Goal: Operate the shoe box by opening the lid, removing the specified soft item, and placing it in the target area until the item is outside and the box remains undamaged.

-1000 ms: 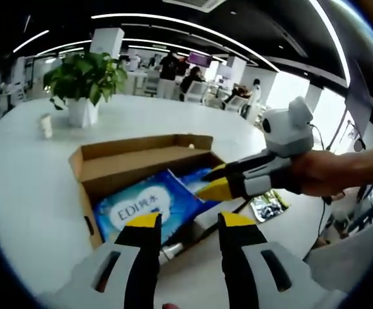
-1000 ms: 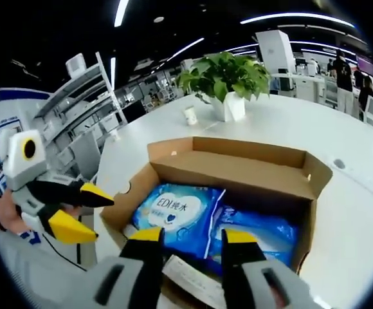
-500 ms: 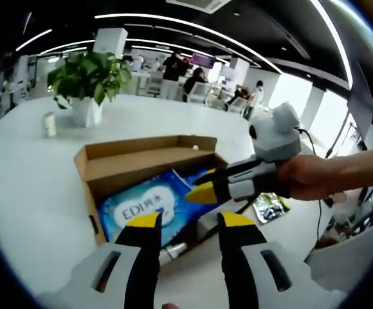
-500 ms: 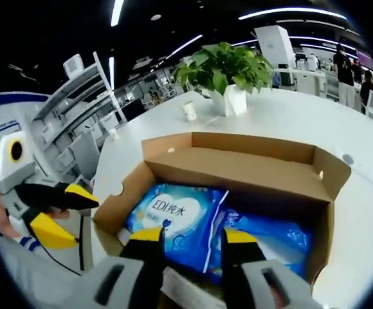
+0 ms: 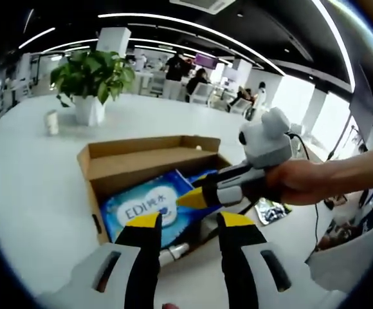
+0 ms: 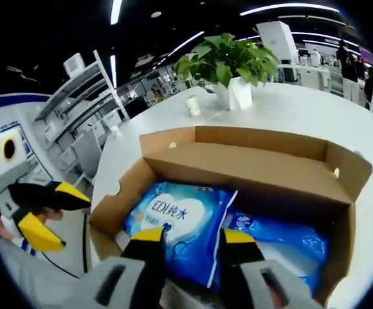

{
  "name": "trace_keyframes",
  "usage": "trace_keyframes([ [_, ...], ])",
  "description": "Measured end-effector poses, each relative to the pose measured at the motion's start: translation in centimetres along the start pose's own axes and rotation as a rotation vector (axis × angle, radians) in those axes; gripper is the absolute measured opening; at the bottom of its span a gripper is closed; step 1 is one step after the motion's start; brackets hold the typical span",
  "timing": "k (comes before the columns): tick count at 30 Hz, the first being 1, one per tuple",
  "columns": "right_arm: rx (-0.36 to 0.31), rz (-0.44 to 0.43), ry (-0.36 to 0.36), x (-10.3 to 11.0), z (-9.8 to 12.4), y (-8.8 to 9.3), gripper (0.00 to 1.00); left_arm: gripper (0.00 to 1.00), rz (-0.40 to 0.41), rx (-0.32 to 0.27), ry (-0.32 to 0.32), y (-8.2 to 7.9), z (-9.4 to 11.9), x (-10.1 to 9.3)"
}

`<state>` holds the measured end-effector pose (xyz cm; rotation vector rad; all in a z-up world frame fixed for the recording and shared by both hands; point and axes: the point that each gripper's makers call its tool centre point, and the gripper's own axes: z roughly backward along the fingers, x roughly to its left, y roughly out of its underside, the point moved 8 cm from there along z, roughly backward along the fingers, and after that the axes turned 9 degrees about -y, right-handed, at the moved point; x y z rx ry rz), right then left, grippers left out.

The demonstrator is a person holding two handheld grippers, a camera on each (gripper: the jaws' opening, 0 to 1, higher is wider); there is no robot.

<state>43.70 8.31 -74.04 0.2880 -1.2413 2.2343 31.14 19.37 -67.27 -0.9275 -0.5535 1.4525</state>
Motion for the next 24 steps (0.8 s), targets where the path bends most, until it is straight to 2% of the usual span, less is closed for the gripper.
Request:
trace_keyframes([
  [4, 0.013, 0.000, 0.007, -0.1, -0.2, 0.3, 0.25, 0.35, 0.003, 0.001, -0.001, 0.0, 0.0, 0.0],
  [9, 0.023, -0.003, 0.048, -0.7, -0.1, 0.4, 0.12, 0.34, 0.002, 0.001, -0.002, 0.0, 0.1, -0.1],
  [11, 0.018, -0.014, 0.041, -0.6, 0.0, 0.5, 0.10, 0.34, 0.000, 0.001, -0.002, 0.0, 0.1, -0.1],
  [13, 0.048, 0.031, 0.083, -0.8, 0.3, 0.6, 0.01, 0.34, -0.005, 0.006, -0.004, 0.1, 0.0, -0.1],
  [15, 0.039, 0.001, 0.058, -0.6, 0.2, 0.6, 0.00, 0.34, -0.005, 0.010, -0.003, 0.2, -0.2, 0.0],
  [24, 0.052, 0.016, 0.062, -0.1, 0.7, 0.7, 0.00, 0.34, -0.010, 0.018, -0.002, 0.3, -0.2, -0.1],
])
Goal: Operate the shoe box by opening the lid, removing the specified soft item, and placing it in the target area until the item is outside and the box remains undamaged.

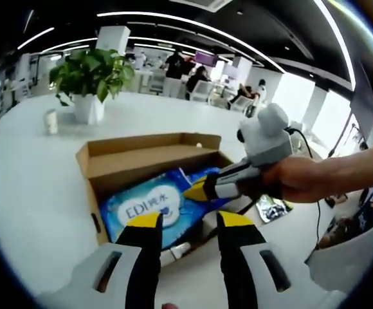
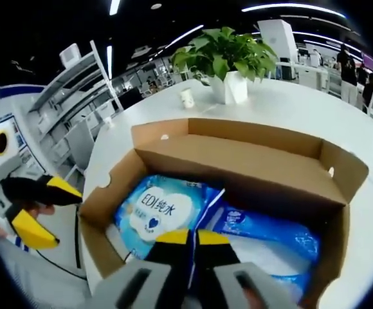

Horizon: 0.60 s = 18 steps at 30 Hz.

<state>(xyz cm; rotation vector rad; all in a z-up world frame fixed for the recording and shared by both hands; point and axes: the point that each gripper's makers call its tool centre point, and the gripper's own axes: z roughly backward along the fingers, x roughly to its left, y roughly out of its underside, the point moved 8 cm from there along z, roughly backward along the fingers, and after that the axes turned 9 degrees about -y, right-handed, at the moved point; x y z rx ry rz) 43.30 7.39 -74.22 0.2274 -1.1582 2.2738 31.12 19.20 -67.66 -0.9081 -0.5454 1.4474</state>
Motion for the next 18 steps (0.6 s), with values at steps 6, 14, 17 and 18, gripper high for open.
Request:
trace_keyframes([
  [6, -0.004, 0.001, 0.012, 0.1, 0.8, 0.1, 0.00, 0.33, -0.010, 0.009, 0.003, 0.1, 0.2, -0.5],
  [14, -0.032, -0.011, 0.027, -0.9, 2.4, 0.1, 0.00, 0.34, -0.009, 0.030, 0.010, 0.3, -0.1, -0.7],
  [17, -0.042, -0.017, 0.031, -1.0, 3.1, 0.2, 0.00, 0.34, -0.009, 0.033, 0.012, 0.4, -0.2, -0.8],
  [18, -0.045, -0.019, 0.031, -1.0, 3.2, 0.3, 0.00, 0.34, -0.008, 0.034, 0.014, 0.4, -0.2, -0.8],
])
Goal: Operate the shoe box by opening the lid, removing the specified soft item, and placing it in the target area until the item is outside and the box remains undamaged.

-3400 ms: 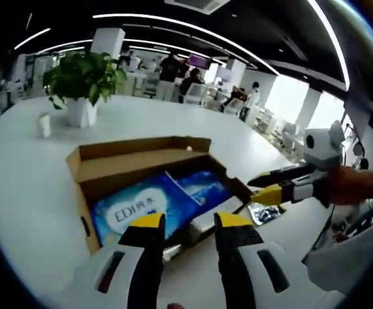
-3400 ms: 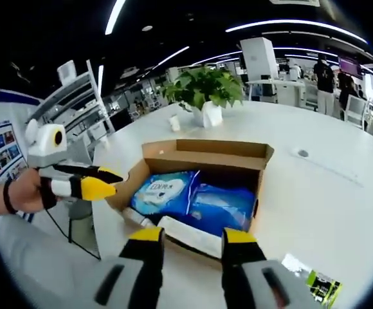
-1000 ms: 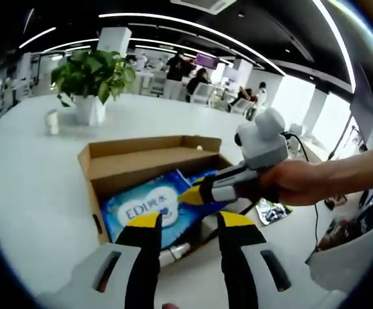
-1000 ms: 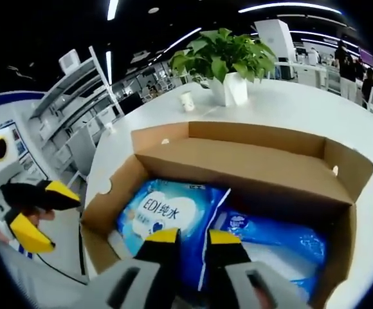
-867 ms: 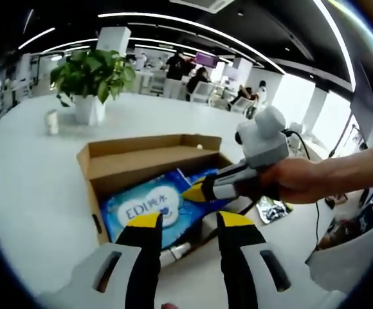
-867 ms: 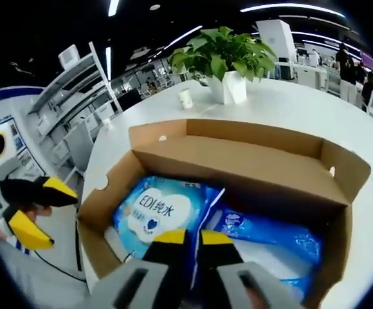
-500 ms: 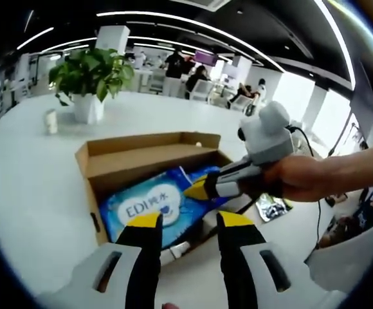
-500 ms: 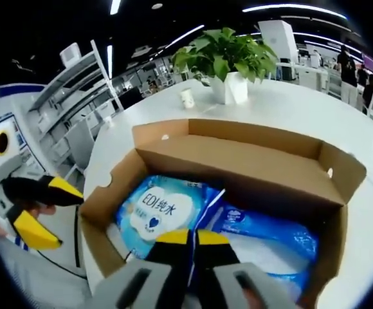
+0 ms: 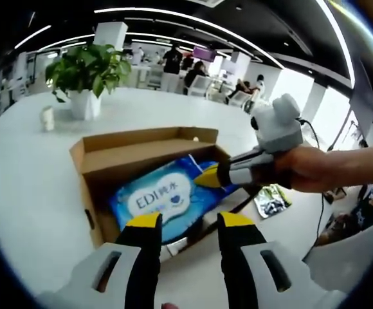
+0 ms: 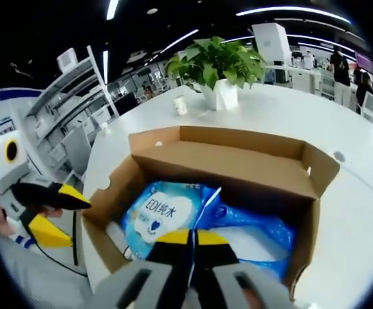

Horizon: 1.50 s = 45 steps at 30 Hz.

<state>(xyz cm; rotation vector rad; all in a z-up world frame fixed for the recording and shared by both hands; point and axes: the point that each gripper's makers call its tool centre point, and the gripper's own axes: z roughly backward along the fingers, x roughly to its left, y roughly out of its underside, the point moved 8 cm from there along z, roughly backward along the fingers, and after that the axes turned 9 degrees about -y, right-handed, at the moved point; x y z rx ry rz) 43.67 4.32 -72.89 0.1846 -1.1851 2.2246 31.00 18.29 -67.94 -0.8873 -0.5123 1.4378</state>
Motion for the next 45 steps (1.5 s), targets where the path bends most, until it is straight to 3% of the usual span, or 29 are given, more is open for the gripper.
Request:
trace_keyframes([
  [12, -0.024, -0.004, 0.022, -0.1, 1.8, 0.3, 0.00, 0.34, 0.008, 0.028, -0.003, 0.4, -0.8, 0.3],
  [21, -0.036, -0.009, 0.031, -0.2, 3.0, 0.7, 0.00, 0.33, 0.013, 0.041, -0.020, -0.1, -1.5, 0.8],
  [29, -0.046, -0.019, 0.043, 0.2, 4.2, 1.2, 0.00, 0.33, 0.043, 0.071, -0.038, 0.2, -2.8, 2.0],
  [45, -0.063, -0.054, 0.065, -0.8, 5.8, 2.0, 0.00, 0.33, 0.031, 0.108, -0.042, 0.1, -4.3, 1.5],
])
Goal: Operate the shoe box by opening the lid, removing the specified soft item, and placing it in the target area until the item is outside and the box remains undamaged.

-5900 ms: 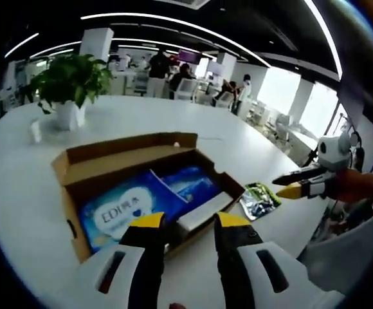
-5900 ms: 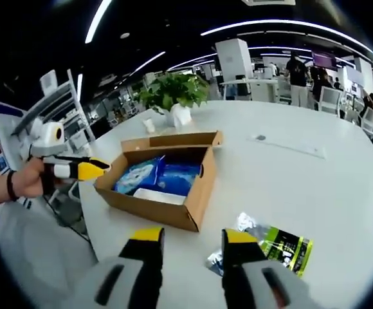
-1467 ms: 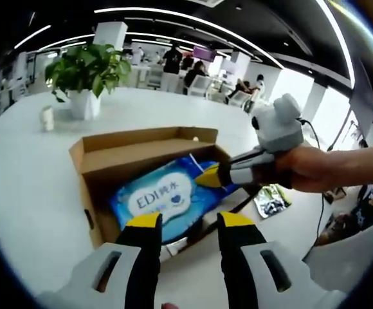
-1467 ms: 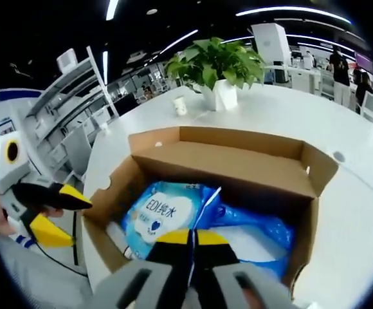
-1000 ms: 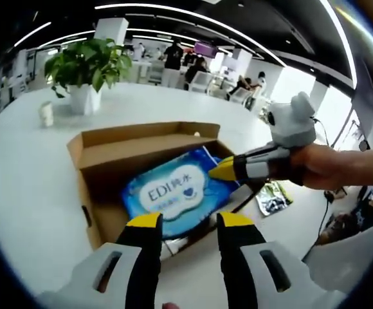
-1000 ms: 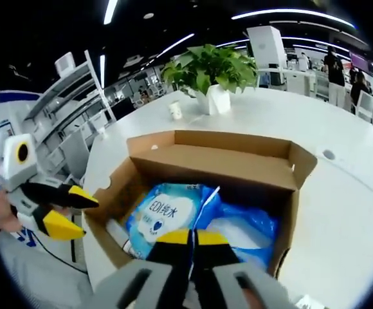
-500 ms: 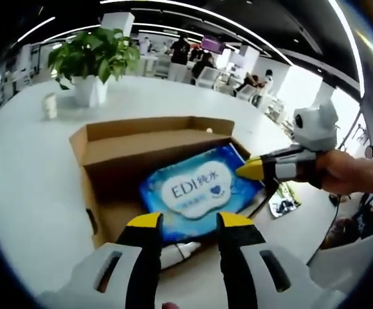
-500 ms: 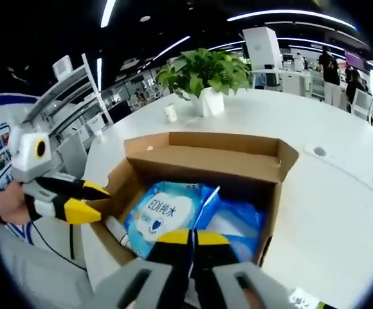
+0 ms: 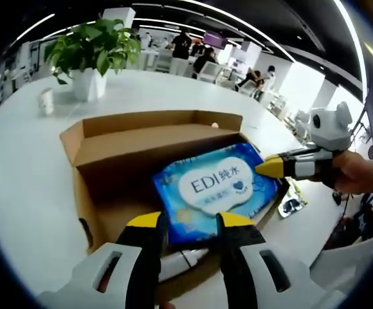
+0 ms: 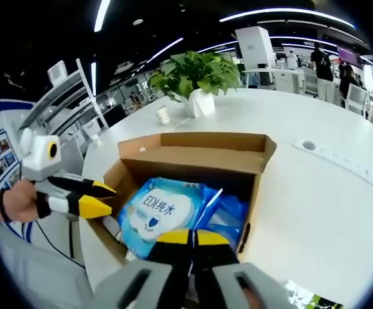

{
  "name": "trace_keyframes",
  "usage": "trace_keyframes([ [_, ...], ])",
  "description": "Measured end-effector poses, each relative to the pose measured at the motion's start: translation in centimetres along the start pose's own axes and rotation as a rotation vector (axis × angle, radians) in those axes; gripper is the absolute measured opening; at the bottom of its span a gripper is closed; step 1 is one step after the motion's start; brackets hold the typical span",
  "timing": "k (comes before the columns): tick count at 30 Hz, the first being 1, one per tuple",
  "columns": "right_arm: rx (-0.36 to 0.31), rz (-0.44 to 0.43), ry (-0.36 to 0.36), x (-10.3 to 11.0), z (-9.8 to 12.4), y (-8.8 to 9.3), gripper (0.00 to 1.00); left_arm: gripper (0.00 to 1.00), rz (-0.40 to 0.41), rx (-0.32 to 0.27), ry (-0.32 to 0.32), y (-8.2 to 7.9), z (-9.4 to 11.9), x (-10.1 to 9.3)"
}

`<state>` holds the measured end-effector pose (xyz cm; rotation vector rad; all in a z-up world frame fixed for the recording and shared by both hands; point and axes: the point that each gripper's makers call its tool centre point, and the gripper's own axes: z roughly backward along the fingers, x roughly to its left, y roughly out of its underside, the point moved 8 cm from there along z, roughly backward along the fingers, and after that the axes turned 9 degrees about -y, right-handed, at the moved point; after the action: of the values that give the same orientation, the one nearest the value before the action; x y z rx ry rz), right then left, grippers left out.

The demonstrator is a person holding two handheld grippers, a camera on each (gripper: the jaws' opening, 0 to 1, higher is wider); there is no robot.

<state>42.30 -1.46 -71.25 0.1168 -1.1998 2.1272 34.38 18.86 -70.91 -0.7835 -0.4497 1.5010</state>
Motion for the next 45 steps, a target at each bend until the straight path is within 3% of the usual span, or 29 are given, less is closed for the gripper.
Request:
trace_keyframes([
  [21, -0.004, -0.007, -0.008, -1.2, 0.2, 0.2, 0.00, 0.33, 0.022, 0.070, 0.030, 0.4, -2.8, 0.4],
  [29, -0.007, -0.012, -0.011, -1.4, 0.2, 0.2, 0.00, 0.31, 0.069, 0.096, 0.056, 0.8, -3.3, 0.6],
  [34, -0.008, -0.017, -0.012, -1.5, 0.1, 0.2, 0.00, 0.24, 0.115, 0.111, 0.101, 0.9, -3.6, 0.3],
  [39, -0.008, -0.021, -0.011, -1.8, -0.1, 0.1, 0.00, 0.16, 0.113, 0.127, 0.084, 0.8, -4.2, 1.1],
  [41, -0.007, -0.023, -0.010, -1.8, -0.1, 0.1, 0.00, 0.10, 0.076, 0.116, 0.064, 0.6, -4.3, 1.4],
  [45, -0.010, -0.031, -0.007, -2.0, -0.3, 0.1, 0.00, 0.00, 0.082, 0.109, 0.045, 0.5, -4.1, 1.3],
])
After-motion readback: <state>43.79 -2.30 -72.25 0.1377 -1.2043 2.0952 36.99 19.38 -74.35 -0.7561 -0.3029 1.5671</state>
